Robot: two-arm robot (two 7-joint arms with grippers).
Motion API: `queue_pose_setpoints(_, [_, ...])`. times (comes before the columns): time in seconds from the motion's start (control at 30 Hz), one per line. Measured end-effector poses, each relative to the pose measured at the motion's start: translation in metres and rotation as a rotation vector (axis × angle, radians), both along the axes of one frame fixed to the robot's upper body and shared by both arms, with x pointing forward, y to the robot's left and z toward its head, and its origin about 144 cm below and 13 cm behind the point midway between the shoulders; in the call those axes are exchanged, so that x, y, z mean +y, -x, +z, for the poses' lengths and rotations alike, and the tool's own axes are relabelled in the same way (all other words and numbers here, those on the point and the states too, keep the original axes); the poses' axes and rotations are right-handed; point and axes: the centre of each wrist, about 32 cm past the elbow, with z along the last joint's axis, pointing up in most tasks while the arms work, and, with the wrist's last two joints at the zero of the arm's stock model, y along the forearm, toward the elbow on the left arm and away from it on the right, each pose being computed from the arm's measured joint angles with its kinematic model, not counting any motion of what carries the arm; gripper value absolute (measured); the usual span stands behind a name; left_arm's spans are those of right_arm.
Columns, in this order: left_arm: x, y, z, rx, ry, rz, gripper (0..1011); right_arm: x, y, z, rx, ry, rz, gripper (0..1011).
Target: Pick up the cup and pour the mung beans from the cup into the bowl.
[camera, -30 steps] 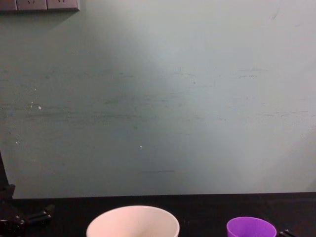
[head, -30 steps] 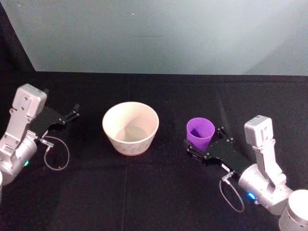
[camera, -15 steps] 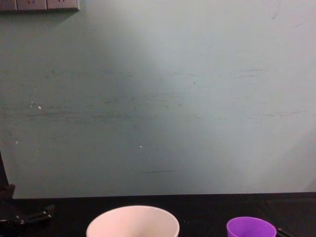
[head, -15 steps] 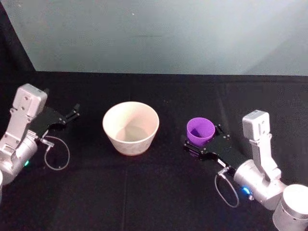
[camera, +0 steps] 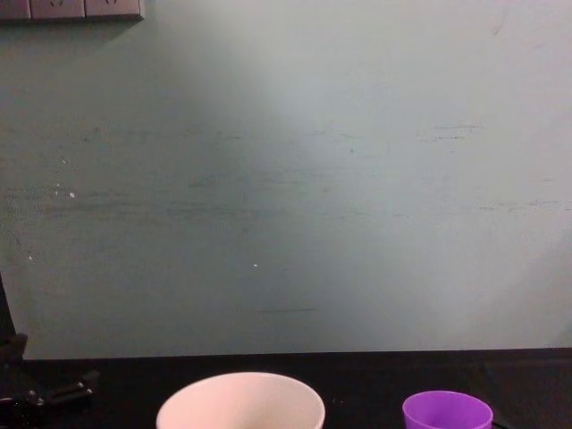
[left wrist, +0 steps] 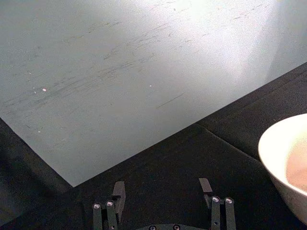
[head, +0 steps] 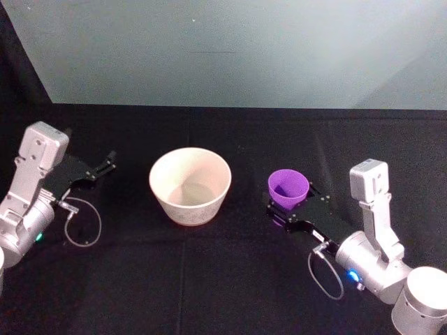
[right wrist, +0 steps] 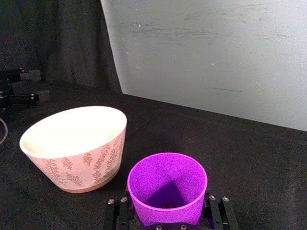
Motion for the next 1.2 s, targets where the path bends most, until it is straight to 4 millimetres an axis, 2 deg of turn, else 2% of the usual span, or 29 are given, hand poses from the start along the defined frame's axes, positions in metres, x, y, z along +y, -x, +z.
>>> queue_pose_setpoints(0.17, [0.0, 0.0, 0.0, 0.0, 0.0, 0.0, 1000, 0.0, 0.0, 0.0, 0.001, 0.0, -0.003, 737])
queue_pose_setpoints(0.47, [0.0, 0.0, 0.0, 0.0, 0.0, 0.0, 1000, 0.001, 0.0, 0.005, -0.018, 0.023, -0.004, 735])
queue_pose_setpoints(0.93, [0.0, 0.0, 0.0, 0.0, 0.0, 0.0, 1000, 0.003, -0.021, 0.052, -0.102, -0.053, -0.017, 735])
queue_pose_setpoints(1.2, [0.0, 0.0, 0.0, 0.0, 0.0, 0.0, 1000, 0.003, -0.024, 0.059, -0.092, -0.069, -0.021, 735])
